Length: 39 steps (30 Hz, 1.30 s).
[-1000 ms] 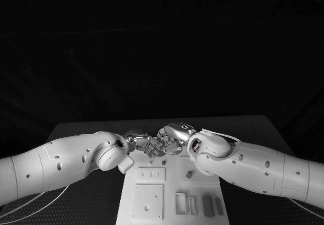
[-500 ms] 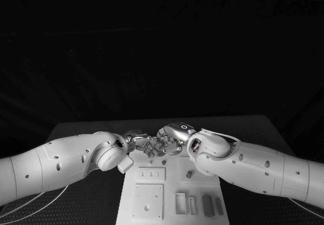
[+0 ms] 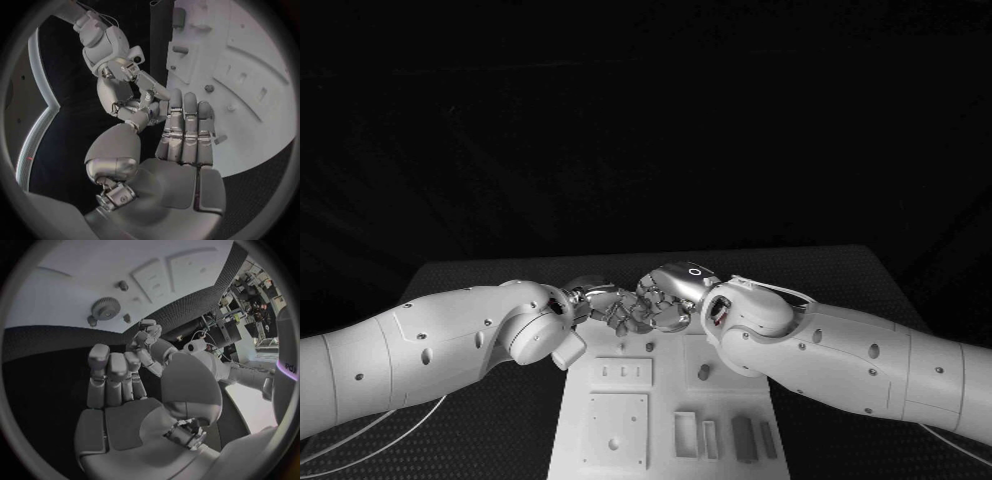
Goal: Assemble the parts on the task board
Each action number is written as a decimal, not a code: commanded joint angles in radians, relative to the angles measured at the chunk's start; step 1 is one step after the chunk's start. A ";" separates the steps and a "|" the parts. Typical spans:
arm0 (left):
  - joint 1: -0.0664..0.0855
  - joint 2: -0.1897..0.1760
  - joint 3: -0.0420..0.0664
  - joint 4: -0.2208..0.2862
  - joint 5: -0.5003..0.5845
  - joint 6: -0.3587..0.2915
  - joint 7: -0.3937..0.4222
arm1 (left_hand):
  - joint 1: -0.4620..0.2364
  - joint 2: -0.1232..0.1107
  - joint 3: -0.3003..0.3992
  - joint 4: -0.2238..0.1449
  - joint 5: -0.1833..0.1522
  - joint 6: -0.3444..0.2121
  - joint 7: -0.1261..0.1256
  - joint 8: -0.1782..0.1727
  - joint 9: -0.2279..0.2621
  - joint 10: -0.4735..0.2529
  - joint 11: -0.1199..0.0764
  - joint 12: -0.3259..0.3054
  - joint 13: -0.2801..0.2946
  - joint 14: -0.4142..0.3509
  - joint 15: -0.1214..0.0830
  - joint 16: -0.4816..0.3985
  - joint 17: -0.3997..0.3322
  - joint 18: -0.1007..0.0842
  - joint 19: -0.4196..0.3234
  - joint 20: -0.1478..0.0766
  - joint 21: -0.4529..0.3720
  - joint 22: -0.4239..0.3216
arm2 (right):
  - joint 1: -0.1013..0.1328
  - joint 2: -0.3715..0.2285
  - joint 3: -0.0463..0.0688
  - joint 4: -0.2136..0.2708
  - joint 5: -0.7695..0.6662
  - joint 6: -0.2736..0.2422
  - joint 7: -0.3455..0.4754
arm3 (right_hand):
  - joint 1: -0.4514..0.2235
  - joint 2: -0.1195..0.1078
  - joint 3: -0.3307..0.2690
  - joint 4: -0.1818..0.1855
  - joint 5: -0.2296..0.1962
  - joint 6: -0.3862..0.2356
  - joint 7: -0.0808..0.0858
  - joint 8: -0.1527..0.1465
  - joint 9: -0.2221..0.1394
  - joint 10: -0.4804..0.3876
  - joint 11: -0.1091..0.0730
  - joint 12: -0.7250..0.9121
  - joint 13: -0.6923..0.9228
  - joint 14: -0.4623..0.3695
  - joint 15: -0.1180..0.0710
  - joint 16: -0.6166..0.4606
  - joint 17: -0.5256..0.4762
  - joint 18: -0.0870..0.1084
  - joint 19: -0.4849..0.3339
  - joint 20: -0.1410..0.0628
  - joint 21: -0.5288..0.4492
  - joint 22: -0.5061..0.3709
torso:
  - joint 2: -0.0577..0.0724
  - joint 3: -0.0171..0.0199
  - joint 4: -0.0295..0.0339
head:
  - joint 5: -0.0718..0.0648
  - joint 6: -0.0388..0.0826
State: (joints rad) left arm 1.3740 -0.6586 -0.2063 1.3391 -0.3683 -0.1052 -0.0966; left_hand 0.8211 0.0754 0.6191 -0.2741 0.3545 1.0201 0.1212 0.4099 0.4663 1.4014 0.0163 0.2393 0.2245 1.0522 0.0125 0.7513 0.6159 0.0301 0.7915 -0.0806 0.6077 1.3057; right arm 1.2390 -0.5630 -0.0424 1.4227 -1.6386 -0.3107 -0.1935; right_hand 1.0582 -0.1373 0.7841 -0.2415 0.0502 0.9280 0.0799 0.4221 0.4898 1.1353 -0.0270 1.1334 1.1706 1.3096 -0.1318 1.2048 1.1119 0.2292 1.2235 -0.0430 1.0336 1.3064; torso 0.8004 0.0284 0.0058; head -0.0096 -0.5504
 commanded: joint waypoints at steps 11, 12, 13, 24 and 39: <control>0.004 -0.001 0.004 0.001 -0.027 0.008 0.011 | -0.008 0.004 0.009 -0.005 -0.017 0.051 -0.046 0.004 0.016 -0.002 -0.007 0.018 0.010 -0.004 -0.009 0.018 0.002 -0.007 -0.001 -0.012 0.009 0.002 | -0.007 -0.013 -0.004 -0.004 -0.001 0.023 -0.007 | 0.004 -0.031 0.033 0.019 -0.001 0.121 -0.004 0.004 -0.006 -0.001 -0.006 -0.006 -0.001 0.003 -0.003 -0.008 -0.002 0.033 0.007 0.001 -0.005 -0.002 | 0.000 -0.0004 0.0005 | -0.003 -0.001; 0.004 -0.002 0.004 0.001 -0.030 0.010 0.011 | -0.008 0.004 0.009 -0.005 -0.018 0.051 -0.046 0.003 0.017 -0.002 -0.007 0.019 0.011 -0.004 -0.009 0.018 0.002 -0.007 -0.001 -0.012 0.009 0.002 | -0.007 -0.013 -0.004 -0.006 0.003 0.021 -0.008 | 0.004 -0.032 0.033 0.020 -0.001 0.121 -0.004 0.004 -0.006 -0.001 -0.006 -0.006 -0.001 0.003 -0.003 -0.008 -0.002 0.033 0.007 0.001 -0.005 -0.002 | 0.000 -0.0003 0.0007 | -0.003 0.000; 0.004 -0.002 0.004 0.001 -0.032 0.010 0.010 | -0.008 0.004 0.010 -0.005 -0.019 0.051 -0.046 0.003 0.018 -0.002 -0.007 0.020 0.011 -0.004 -0.009 0.019 0.002 -0.007 -0.001 -0.012 0.009 0.002 | -0.007 -0.014 -0.004 -0.006 0.003 0.020 -0.009 | 0.004 -0.033 0.034 0.021 -0.001 0.120 -0.004 0.004 -0.006 -0.001 -0.006 -0.006 -0.001 0.003 -0.002 -0.008 -0.002 0.033 0.007 0.001 -0.005 -0.003 | 0.000 -0.0004 0.0005 | -0.003 -0.001; 0.004 -0.006 0.004 0.000 -0.082 0.016 0.004 | -0.006 0.003 0.012 -0.004 -0.027 0.050 -0.046 0.002 0.023 -0.005 -0.007 0.024 0.014 -0.005 -0.010 0.022 0.002 -0.009 -0.002 -0.013 0.010 0.002 | -0.007 -0.037 -0.004 -0.021 0.047 -0.069 -0.023 | -0.036 -0.132 0.004 0.085 0.003 0.051 0.023 -0.044 -0.039 -0.044 0.019 -0.049 -0.023 -0.016 0.019 -0.035 -0.011 0.033 -0.011 0.007 -0.022 -0.007 | 0.000 -0.0009 0.0005 | -0.002 0.000; 0.004 -0.031 0.001 -0.004 -0.308 0.085 -0.077 | 0.003 -0.007 0.003 -0.010 0.048 0.073 -0.063 0.015 0.095 0.055 -0.057 0.159 0.110 0.063 -0.059 0.124 0.039 -0.005 0.061 -0.052 0.068 0.017 | 0.014 -0.134 0.009 -0.159 0.240 -0.222 0.107 | -0.024 -0.154 -0.054 0.101 0.051 -0.042 0.057 -0.099 -0.070 -0.091 0.051 -0.071 -0.051 -0.057 0.047 -0.064 -0.019 0.033 -0.053 0.011 -0.061 -0.018 | -0.001 0.0003 -0.0022 | 0.006 -0.020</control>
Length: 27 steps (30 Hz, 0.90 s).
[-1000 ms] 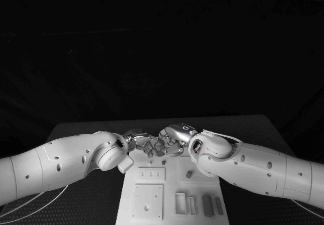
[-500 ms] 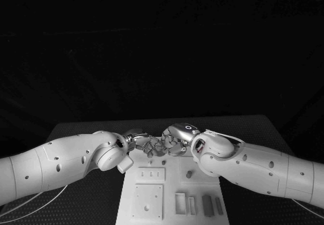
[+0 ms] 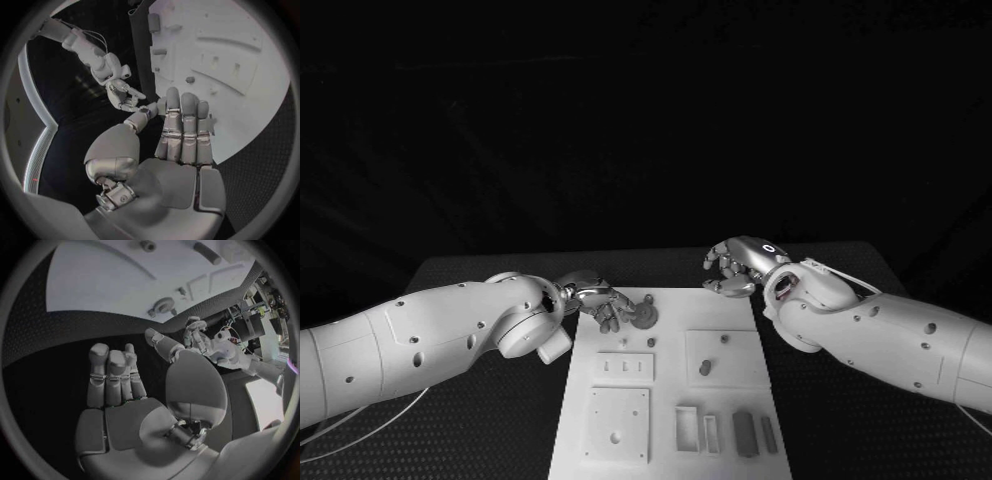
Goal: Assemble the parts on the task board
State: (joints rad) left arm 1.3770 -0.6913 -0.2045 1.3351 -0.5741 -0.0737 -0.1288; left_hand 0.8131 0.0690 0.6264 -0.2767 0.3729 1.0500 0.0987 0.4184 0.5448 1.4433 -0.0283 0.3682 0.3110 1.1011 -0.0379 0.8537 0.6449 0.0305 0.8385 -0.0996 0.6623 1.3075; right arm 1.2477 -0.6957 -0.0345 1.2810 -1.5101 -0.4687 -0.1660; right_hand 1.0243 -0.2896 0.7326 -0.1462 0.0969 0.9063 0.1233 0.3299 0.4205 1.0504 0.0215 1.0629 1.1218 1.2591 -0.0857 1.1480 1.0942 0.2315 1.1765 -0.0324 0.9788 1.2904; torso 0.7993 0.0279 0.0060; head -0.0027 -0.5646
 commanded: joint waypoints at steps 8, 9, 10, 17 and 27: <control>0.001 0.011 -0.004 0.023 -0.232 0.067 -0.158 | -0.004 -0.029 -0.004 -0.011 0.177 0.089 -0.067 0.016 0.105 -0.008 -0.043 0.179 0.146 0.053 -0.048 0.100 0.035 -0.008 0.056 -0.077 0.082 0.018 | 0.020 0.001 0.006 -0.070 0.226 -0.088 0.113 | 0.014 0.001 -0.014 0.014 0.059 -0.041 0.026 -0.016 -0.008 -0.046 0.015 -0.045 -0.050 -0.058 0.014 -0.068 -0.038 0.030 -0.067 0.017 -0.060 -0.017 | 0.001 0.0029 -0.0012 | -0.005 -0.025; 0.001 0.012 -0.004 0.026 -0.245 0.064 -0.166 | -0.006 -0.032 -0.004 -0.011 0.186 0.096 -0.071 0.018 0.113 -0.006 -0.047 0.191 0.155 0.058 -0.052 0.108 0.037 -0.007 0.060 -0.081 0.089 0.018 | 0.020 0.002 0.006 -0.076 0.233 -0.092 0.116 | 0.015 0.001 -0.016 0.014 0.060 -0.042 0.026 -0.016 -0.009 -0.047 0.015 -0.047 -0.054 -0.059 0.014 -0.070 -0.040 0.030 -0.069 0.018 -0.063 -0.018 | 0.000 0.0024 -0.0006 | -0.005 -0.027; 0.001 0.014 -0.005 0.030 -0.264 0.061 -0.175 | -0.006 -0.034 -0.003 -0.011 0.190 0.098 -0.072 0.017 0.119 -0.008 -0.048 0.197 0.160 0.060 -0.054 0.111 0.037 -0.007 0.062 -0.083 0.093 0.017 | 0.020 0.003 0.007 -0.079 0.239 -0.096 0.118 | 0.017 0.001 -0.017 0.014 0.062 -0.043 0.027 -0.016 -0.009 -0.049 0.016 -0.050 -0.059 -0.061 0.015 -0.073 -0.043 0.030 -0.072 0.020 -0.066 -0.018 | 0.000 0.0029 -0.0002 | -0.005 -0.029; -0.001 0.019 -0.015 0.059 -0.406 0.023 -0.214 | -0.006 -0.044 0.003 -0.010 0.202 0.115 -0.080 0.011 0.152 -0.009 -0.056 0.232 0.183 0.073 -0.063 0.132 0.036 -0.007 0.072 -0.095 0.118 0.016 | 0.022 0.013 0.010 -0.094 0.271 -0.100 0.129 | 0.023 0.003 -0.024 0.015 0.086 -0.051 0.031 -0.018 -0.012 -0.061 0.020 -0.056 -0.080 -0.075 0.019 -0.083 -0.055 0.030 -0.086 0.031 -0.081 -0.020 | 0.000 0.0024 0.0022 | 0.001 -0.050; -0.008 0.021 -0.036 0.101 -0.530 0.010 -0.246 | -0.004 -0.049 0.011 -0.009 0.205 0.120 -0.081 -0.001 0.166 -0.015 -0.057 0.240 0.188 0.069 -0.057 0.136 0.031 -0.010 0.057 -0.093 0.128 0.017 | 0.023 0.028 0.011 -0.099 0.311 -0.083 0.144 | 0.022 0.005 -0.032 0.020 0.121 -0.059 0.036 -0.018 -0.015 -0.084 0.026 -0.068 -0.113 -0.108 0.026 -0.102 -0.073 0.030 -0.118 0.048 -0.105 -0.018 | 0.001 0.0007 0.0018 | 0.005 -0.070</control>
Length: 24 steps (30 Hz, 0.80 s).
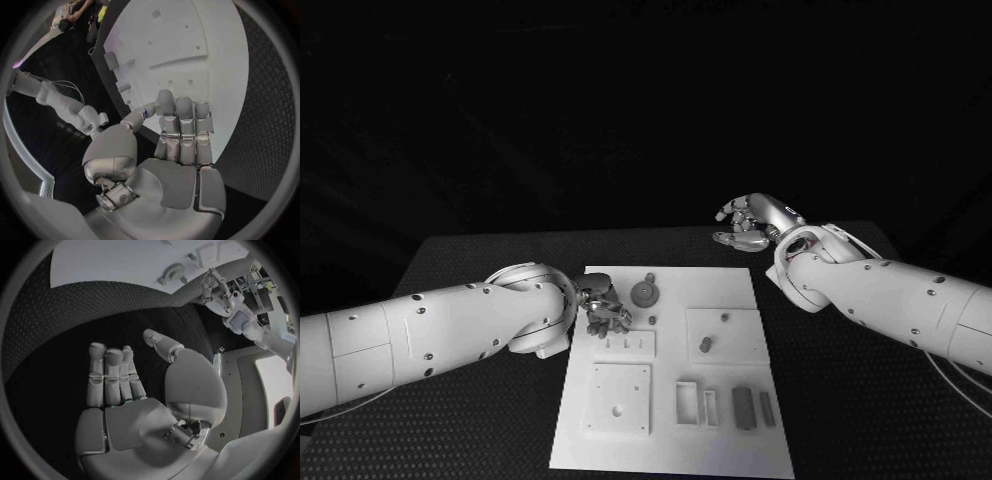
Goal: Assemble the parts on the task board
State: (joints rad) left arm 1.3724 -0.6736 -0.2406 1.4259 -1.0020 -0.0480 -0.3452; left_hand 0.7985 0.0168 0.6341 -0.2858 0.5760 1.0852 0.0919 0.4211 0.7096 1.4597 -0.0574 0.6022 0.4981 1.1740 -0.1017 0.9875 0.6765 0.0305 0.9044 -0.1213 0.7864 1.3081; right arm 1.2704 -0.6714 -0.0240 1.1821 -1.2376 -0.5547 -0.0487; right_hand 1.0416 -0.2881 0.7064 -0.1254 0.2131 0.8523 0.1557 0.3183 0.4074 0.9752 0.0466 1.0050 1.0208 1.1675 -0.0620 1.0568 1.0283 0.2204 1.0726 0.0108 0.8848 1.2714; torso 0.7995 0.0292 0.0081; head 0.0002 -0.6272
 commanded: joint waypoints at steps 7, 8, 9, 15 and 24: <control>-0.018 0.004 0.000 0.021 -0.125 -0.028 -0.040 | 0.012 0.001 0.005 0.001 0.001 0.091 -0.076 -0.007 0.007 -0.027 -0.030 0.010 0.003 0.002 0.006 0.007 -0.003 -0.008 -0.008 -0.072 0.013 0.017 | 0.001 0.009 0.001 0.004 0.125 0.019 0.052 | 0.008 0.007 -0.001 -0.008 0.002 -0.021 0.020 -0.005 -0.003 -0.077 0.020 -0.086 -0.109 -0.120 0.028 -0.081 -0.065 0.030 -0.121 0.051 -0.089 -0.007 | 0.001 -0.0002 -0.0020 | 0.001 -0.017; -0.021 0.004 0.000 0.021 -0.126 -0.033 -0.039 | 0.012 0.000 0.005 0.002 0.001 0.093 -0.077 -0.009 0.009 -0.025 -0.031 0.011 0.004 0.004 0.005 0.009 -0.003 -0.007 -0.007 -0.072 0.016 0.017 | 0.001 0.009 0.001 0.005 0.136 0.022 0.055 | 0.009 0.007 0.000 -0.011 -0.001 -0.025 0.023 -0.004 -0.003 -0.092 0.026 -0.102 -0.128 -0.140 0.035 -0.096 -0.078 0.026 -0.143 0.059 -0.106 -0.010 | 0.002 -0.0001 -0.0019 | 0.001 -0.016; -0.023 0.005 0.000 0.020 -0.128 -0.038 -0.040 | 0.012 0.000 0.005 0.002 0.002 0.093 -0.077 -0.009 0.010 -0.025 -0.031 0.012 0.005 0.004 0.005 0.010 -0.003 -0.007 -0.007 -0.073 0.017 0.017 | 0.001 0.010 0.001 0.006 0.144 0.023 0.057 | 0.010 0.007 0.003 -0.013 -0.003 -0.029 0.029 -0.001 -0.002 -0.105 0.032 -0.132 -0.169 -0.162 0.048 -0.131 -0.108 0.021 -0.173 0.072 -0.142 -0.023 | 0.002 -0.0004 -0.0020 | 0.000 -0.016; -0.033 0.009 0.000 0.013 -0.135 -0.054 -0.035 | 0.009 -0.006 0.004 0.006 -0.002 0.109 -0.082 -0.012 0.021 -0.016 -0.037 0.027 0.013 0.015 -0.002 0.024 -0.003 -0.004 0.001 -0.077 0.034 0.017 | 0.001 0.011 0.001 0.010 0.160 0.026 0.062 | 0.013 0.011 -0.008 -0.017 0.004 -0.041 0.035 0.010 -0.001 -0.129 0.042 -0.167 -0.269 -0.192 0.071 -0.180 -0.162 0.022 -0.205 0.100 -0.210 -0.037 | 0.003 -0.0002 -0.0029 | 0.000 -0.019; -0.055 0.018 0.000 -0.003 -0.141 -0.074 -0.025 | 0.005 -0.011 0.006 0.012 -0.008 0.115 -0.083 -0.023 0.029 -0.023 -0.037 0.038 0.019 0.011 -0.002 0.032 -0.006 -0.004 -0.004 -0.079 0.044 0.014 | 0.001 0.008 0.001 0.016 0.167 0.028 0.061 | 0.015 0.011 -0.012 -0.017 0.011 -0.049 0.038 0.012 -0.003 -0.138 0.046 -0.166 -0.304 -0.206 0.079 -0.186 -0.174 0.022 -0.216 0.109 -0.230 -0.033 | 0.002 -0.0007 -0.0017 | -0.003 -0.023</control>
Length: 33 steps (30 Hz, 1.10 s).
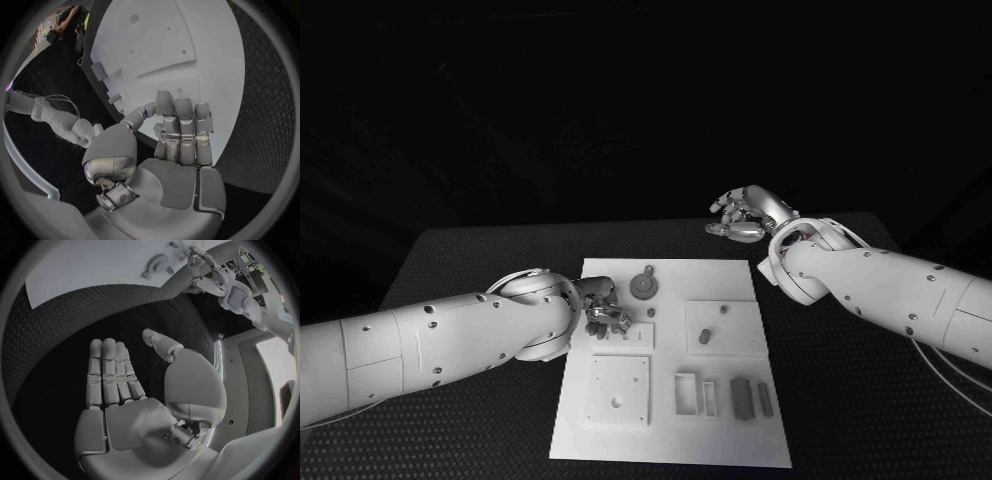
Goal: Assemble the parts on the task board
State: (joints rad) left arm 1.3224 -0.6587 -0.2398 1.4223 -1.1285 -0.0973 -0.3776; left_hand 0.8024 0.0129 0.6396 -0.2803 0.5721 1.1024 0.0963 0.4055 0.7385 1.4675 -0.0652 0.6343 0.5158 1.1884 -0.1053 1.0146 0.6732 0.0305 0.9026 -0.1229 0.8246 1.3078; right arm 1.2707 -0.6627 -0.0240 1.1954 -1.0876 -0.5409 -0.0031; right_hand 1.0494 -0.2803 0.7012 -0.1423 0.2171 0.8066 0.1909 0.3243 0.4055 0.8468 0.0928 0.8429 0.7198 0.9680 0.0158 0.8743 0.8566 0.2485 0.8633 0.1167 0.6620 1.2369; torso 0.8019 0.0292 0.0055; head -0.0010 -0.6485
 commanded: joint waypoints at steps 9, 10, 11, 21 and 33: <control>-0.010 0.003 0.000 0.001 -0.011 -0.030 0.008 | -0.001 -0.007 0.001 0.011 -0.012 0.108 -0.090 -0.013 0.004 -0.028 -0.032 0.014 0.005 0.000 0.001 0.014 -0.004 -0.002 -0.002 -0.077 0.014 0.013 | 0.000 -0.001 0.001 0.009 0.018 0.023 0.009 | 0.007 0.005 -0.009 0.000 0.017 -0.006 0.004 0.008 -0.001 -0.015 0.002 0.000 -0.017 -0.012 0.004 -0.005 -0.006 -0.005 -0.010 0.006 -0.015 0.005 | -0.001 -0.0006 0.0014 | -0.002 -0.005; -0.010 0.003 0.000 0.001 -0.011 -0.028 0.009 | -0.001 -0.007 0.001 0.011 -0.012 0.109 -0.091 -0.014 0.005 -0.028 -0.033 0.015 0.006 0.000 0.001 0.014 -0.004 -0.002 -0.002 -0.077 0.014 0.013 | 0.000 -0.001 0.001 0.010 0.018 0.024 0.009 | 0.008 0.006 -0.009 0.000 0.019 -0.006 0.004 0.008 -0.002 -0.016 0.002 0.000 -0.019 -0.013 0.004 -0.004 -0.007 -0.004 -0.010 0.007 -0.016 0.005 | -0.001 -0.0004 0.0014 | -0.001 -0.006; -0.010 0.004 0.000 0.002 -0.010 -0.028 0.009 | -0.001 -0.007 0.001 0.011 -0.012 0.109 -0.091 -0.014 0.005 -0.028 -0.033 0.015 0.006 0.000 0.001 0.015 -0.004 -0.002 -0.002 -0.077 0.015 0.013 | 0.000 -0.001 0.001 0.010 0.018 0.025 0.008 | 0.009 0.008 -0.008 -0.001 0.020 -0.007 0.004 0.008 -0.002 -0.017 0.002 0.001 -0.021 -0.013 0.005 -0.004 -0.007 -0.004 -0.010 0.007 -0.017 0.006 | -0.001 -0.0007 0.0015 | -0.001 -0.006; -0.011 0.000 0.000 0.017 -0.009 -0.012 0.007 | 0.001 -0.009 0.002 0.011 -0.013 0.116 -0.093 -0.016 0.008 -0.027 -0.035 0.022 0.009 0.002 0.000 0.021 -0.005 -0.001 -0.001 -0.078 0.020 0.012 | 0.000 -0.002 0.001 0.010 0.018 0.034 0.005 | 0.008 0.009 -0.011 -0.001 0.026 -0.011 0.006 0.008 -0.003 -0.021 0.004 0.005 -0.030 -0.016 0.006 -0.004 -0.011 -0.002 -0.010 0.010 -0.024 0.006 | -0.001 -0.0013 0.0014 | -0.004 -0.008; -0.011 -0.006 0.000 0.029 -0.005 -0.009 0.007 | 0.002 -0.005 0.004 0.010 -0.006 0.119 -0.094 -0.020 0.010 -0.029 -0.036 0.026 0.011 0.002 -0.001 0.025 -0.006 0.000 -0.001 -0.079 0.025 0.011 | 0.000 -0.003 0.001 0.012 0.018 0.040 0.003 | 0.006 0.012 -0.015 -0.002 0.030 -0.016 0.007 0.008 -0.004 -0.027 0.005 0.010 -0.042 -0.020 0.008 -0.004 -0.015 -0.001 -0.011 0.013 -0.032 0.008 | -0.001 -0.0015 0.0022 | -0.005 -0.008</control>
State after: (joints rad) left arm 1.3126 -0.6657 -0.2395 1.4474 -1.1354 -0.1186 -0.3751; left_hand 0.7922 0.0027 0.6375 -0.2730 0.5602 1.1183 0.0983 0.3879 0.7472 1.4668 -0.0645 0.6574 0.5253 1.1902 -0.1034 1.0339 0.6681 0.0306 0.9025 -0.1229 0.8441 1.3074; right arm 1.2707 -0.6654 -0.0240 1.2057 -1.0700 -0.5168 -0.0037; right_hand 1.0547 -0.2750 0.6927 -0.1448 0.2402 0.7936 0.1964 0.3280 0.4022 0.8254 0.1000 0.8470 0.6787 0.9532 0.0236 0.8741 0.8425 0.2464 0.8535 0.1267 0.6340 1.2433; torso 0.8009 0.0276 0.0069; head -0.0055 -0.6577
